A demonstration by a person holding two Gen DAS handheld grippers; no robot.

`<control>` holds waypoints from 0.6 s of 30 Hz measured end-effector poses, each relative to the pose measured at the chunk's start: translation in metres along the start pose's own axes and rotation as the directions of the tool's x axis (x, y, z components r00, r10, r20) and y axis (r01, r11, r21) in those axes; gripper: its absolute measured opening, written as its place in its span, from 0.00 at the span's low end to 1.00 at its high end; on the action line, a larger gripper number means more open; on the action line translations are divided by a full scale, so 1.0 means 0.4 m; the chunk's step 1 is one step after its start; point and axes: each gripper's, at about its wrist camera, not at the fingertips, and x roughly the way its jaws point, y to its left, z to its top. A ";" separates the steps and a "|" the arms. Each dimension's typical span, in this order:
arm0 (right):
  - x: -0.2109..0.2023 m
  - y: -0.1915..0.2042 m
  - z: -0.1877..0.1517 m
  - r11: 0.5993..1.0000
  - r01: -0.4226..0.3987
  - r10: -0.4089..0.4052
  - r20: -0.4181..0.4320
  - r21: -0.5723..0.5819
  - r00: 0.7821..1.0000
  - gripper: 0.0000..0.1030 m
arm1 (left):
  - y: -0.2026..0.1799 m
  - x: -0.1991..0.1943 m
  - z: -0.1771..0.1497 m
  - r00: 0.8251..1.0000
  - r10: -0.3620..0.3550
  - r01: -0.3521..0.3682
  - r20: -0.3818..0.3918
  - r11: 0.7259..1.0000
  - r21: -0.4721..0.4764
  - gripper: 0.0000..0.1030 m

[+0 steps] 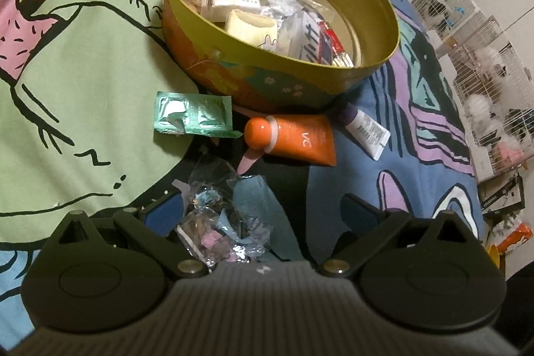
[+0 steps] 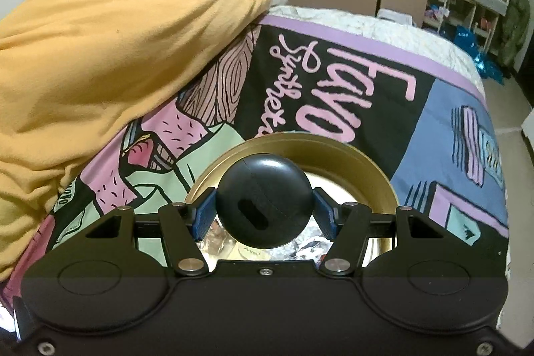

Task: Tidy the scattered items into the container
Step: 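Carry the black compact over the gold tin and open the right gripper, then grasp the clear plastic bag of small items with the left gripper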

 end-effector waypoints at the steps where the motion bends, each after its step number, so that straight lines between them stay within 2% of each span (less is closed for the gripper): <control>1: 0.014 -0.004 0.001 1.000 -0.019 0.019 -0.021 0.012 1.000 0.61 | 0.001 0.002 -0.001 1.000 0.006 -0.006 -0.004 1.000 0.002 1.00; 3: 0.017 -0.007 -0.003 0.999 -0.021 0.022 -0.020 0.028 1.000 0.89 | 0.000 0.007 -0.002 1.000 0.021 -0.021 -0.013 1.000 0.010 1.00; 5: -0.010 -0.006 -0.016 0.999 0.023 -0.024 0.044 0.033 0.999 1.00 | 0.001 0.013 -0.006 0.999 0.028 -0.028 -0.024 0.999 0.017 1.00; 6: -0.028 -0.011 -0.026 0.999 0.024 -0.026 0.073 0.029 0.997 1.00 | 0.001 0.015 -0.007 0.999 0.032 -0.031 -0.030 0.999 0.018 1.00; 11: -0.102 -0.053 -0.101 0.998 -0.017 0.012 0.087 0.060 0.996 1.00 | 0.001 0.016 -0.008 0.998 0.046 -0.045 -0.033 0.999 0.025 1.00; 18: -0.178 -0.142 -0.292 0.987 -0.027 0.018 0.058 0.156 0.998 1.00 | 0.003 0.022 -0.008 0.997 0.063 -0.063 -0.039 0.998 0.020 1.00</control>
